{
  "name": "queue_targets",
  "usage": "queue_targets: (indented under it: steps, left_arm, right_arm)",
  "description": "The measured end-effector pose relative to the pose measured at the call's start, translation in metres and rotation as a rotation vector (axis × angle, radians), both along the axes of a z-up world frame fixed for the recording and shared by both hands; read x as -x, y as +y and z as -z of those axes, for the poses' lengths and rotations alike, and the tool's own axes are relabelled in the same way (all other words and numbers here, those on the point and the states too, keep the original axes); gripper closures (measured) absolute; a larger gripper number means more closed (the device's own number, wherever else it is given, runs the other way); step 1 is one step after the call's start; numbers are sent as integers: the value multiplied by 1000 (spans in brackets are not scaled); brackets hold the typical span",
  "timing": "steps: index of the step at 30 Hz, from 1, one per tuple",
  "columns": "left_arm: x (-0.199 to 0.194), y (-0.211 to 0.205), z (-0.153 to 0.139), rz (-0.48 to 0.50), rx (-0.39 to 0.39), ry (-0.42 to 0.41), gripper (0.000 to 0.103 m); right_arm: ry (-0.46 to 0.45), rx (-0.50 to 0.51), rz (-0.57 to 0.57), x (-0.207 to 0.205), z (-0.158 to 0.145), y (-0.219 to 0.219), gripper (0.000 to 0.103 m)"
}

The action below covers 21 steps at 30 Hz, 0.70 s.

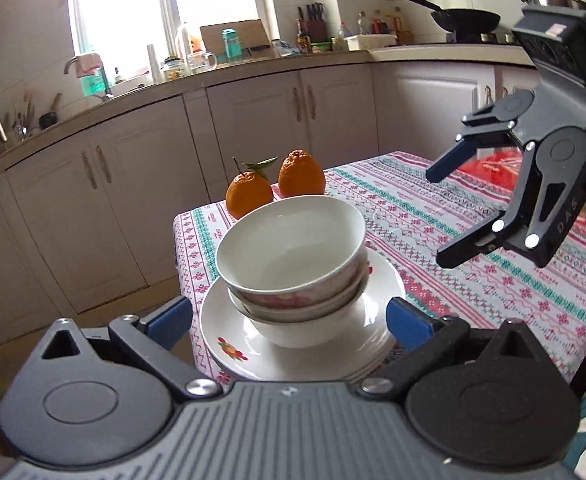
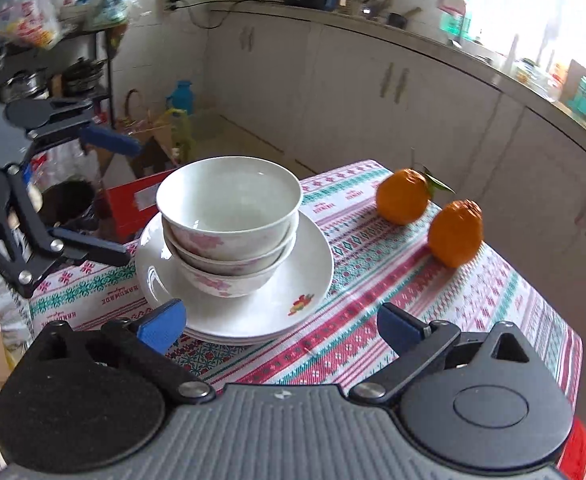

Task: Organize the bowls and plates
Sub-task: 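Open both grippers and withdraw from the stacked dishes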

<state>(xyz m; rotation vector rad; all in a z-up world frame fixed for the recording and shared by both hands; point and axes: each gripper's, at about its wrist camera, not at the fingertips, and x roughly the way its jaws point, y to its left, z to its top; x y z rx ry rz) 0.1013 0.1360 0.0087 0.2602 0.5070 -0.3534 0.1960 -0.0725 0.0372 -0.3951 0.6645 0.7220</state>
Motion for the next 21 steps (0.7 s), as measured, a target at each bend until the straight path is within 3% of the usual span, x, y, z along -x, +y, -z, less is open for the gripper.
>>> queue_targets:
  steps: [2,6,11,15,21]
  left_arm:
    - [15,-10,1,-24,39,-7,1]
    - [37,-37,8,-230,49,-52,1]
    - [50,-60,7,-485,93,-35,1]
    - [68,-74,-4,-504,83,-88,1]
    - [87,-82,-26,-587,60,-98,1]
  right_arm:
    - [-11,-34,124,11,0,-10,0]
    - [-24,-66,348,30,13,-26,0]
    - [-14,-92,534,57,22,-42,0]
    - [-39,-95,550,77,13,-48,0]
    - [-130,-115,535,103,-15,-47,0]
